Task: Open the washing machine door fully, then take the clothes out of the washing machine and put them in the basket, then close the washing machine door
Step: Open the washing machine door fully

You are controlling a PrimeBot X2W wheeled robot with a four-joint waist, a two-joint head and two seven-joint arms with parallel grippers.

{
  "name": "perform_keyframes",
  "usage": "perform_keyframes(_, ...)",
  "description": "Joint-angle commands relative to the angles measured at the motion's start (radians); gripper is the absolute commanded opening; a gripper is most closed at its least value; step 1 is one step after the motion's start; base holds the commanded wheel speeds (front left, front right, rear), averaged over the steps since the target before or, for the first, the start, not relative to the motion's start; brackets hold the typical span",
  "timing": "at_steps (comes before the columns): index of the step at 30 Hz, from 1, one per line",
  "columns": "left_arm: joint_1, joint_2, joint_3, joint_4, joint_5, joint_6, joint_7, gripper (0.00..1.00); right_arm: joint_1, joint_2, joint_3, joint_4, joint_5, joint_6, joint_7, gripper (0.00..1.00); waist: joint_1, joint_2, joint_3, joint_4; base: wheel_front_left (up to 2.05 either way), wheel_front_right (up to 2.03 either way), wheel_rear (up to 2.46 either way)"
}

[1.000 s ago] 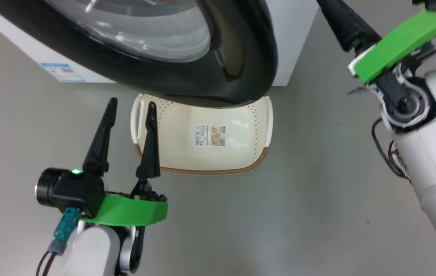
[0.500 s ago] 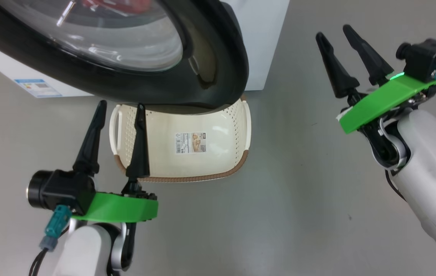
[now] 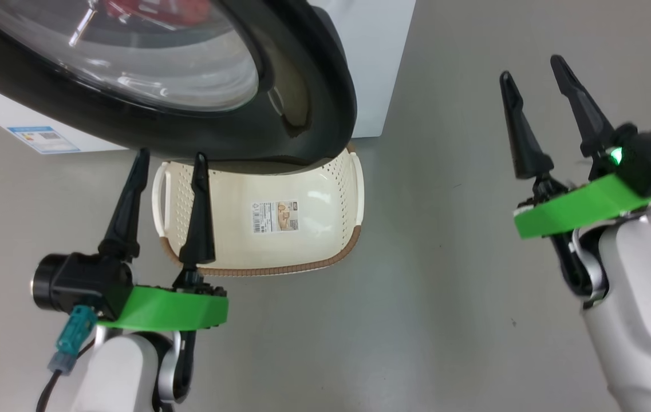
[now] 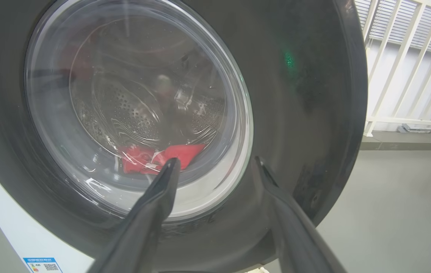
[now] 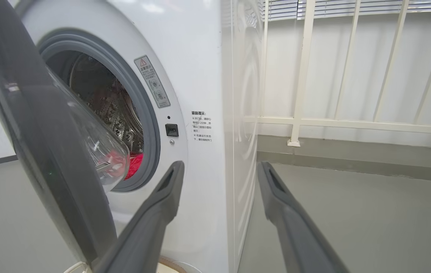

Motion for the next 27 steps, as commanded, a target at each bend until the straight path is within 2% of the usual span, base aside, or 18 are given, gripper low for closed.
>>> perform_keyframes(1,0.020,0.018,0.036,-0.031,0.003,-0.004,-0.005,1.00,0.033,0.021,0.004,-0.046,-0.019,0.007,-0.006,1.00,0.0000,-0.0001,0.000,0.000,0.00,0.00,0.00)
perform_keyframes(11,0.031,0.010,0.044,-0.039,0.014,-0.016,-0.005,1.00,0.171,0.086,-0.075,-0.156,-0.128,0.007,-0.006,1.00,0.0000,-0.0001,-0.005,0.002,0.00,0.00,0.00)
perform_keyframes(27,0.046,0.004,0.057,-0.034,0.027,-0.027,-0.005,1.00,0.248,0.105,-0.075,-0.185,-0.181,0.007,-0.006,1.00,0.0000,-0.0001,-0.015,-0.004,0.00,0.00,0.00)
